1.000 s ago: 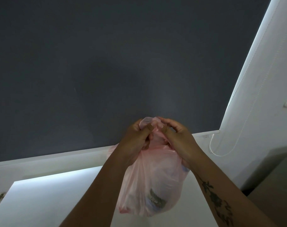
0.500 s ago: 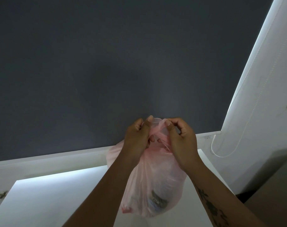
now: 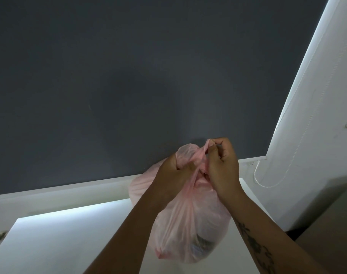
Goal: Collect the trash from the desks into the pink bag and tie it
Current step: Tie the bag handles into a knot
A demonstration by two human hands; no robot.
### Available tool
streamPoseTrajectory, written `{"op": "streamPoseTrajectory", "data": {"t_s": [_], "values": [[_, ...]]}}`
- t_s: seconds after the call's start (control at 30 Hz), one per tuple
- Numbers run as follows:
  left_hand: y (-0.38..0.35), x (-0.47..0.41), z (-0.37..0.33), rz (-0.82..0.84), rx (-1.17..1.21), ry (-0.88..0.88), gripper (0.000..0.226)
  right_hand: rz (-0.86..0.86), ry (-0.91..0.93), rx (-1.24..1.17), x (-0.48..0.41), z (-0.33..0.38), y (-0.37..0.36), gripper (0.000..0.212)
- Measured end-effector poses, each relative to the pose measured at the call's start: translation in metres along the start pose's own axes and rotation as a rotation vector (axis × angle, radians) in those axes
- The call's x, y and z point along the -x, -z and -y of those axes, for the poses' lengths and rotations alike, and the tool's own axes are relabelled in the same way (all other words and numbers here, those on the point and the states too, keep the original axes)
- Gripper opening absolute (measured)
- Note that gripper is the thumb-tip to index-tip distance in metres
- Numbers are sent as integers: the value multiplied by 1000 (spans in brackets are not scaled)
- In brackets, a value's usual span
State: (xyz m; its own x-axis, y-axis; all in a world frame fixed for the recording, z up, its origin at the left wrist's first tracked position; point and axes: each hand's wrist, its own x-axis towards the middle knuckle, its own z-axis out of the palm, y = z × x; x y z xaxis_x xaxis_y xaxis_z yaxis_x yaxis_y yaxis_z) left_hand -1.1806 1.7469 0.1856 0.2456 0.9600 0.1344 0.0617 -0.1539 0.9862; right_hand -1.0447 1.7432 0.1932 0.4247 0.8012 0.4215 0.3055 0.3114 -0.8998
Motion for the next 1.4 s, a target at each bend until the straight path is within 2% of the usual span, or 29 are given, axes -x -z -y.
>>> {"op": "streamPoseTrajectory", "data": {"t_s": [0.07,0.17,0.27,0.33,0.47,0.63,0.7,0.77,0.8,0.87,1.07,1.23,1.4], "values": [[0,1,0,2,4,-10,16,3,4,28,-1,-1,0,13],[2,1,2,-105,-55,-53,9,-7,36,59,-2,-2,0,13],[2,0,5,-164,-224,-171,24,28,41,146,-7,-6,2,10],[3,-1,7,-204,-288,-208,34,118,36,232,-12,-9,5,5],[5,-4,8,-248,-337,-218,26,337,120,348,-16,-12,12,8],[5,-9,3,-238,-378,-224,24,513,106,403,-18,-8,22,26],[5,-10,2,-256,-348,-241,19,597,-7,347,-16,-2,26,38],[5,-11,1,-245,-368,-246,11,700,-74,346,-14,3,31,30],[6,-11,1,-219,-408,-261,8,753,-46,409,-14,4,33,23],[9,-11,2,-166,-495,-310,21,827,-13,486,-15,7,36,16],[9,-14,2,-196,-535,-331,28,843,-142,364,-17,8,40,14],[10,-15,3,-118,-425,-200,39,782,-244,244,-16,4,38,12],[13,-15,3,-140,-302,-90,42,767,-274,188,-17,7,37,18]]}}
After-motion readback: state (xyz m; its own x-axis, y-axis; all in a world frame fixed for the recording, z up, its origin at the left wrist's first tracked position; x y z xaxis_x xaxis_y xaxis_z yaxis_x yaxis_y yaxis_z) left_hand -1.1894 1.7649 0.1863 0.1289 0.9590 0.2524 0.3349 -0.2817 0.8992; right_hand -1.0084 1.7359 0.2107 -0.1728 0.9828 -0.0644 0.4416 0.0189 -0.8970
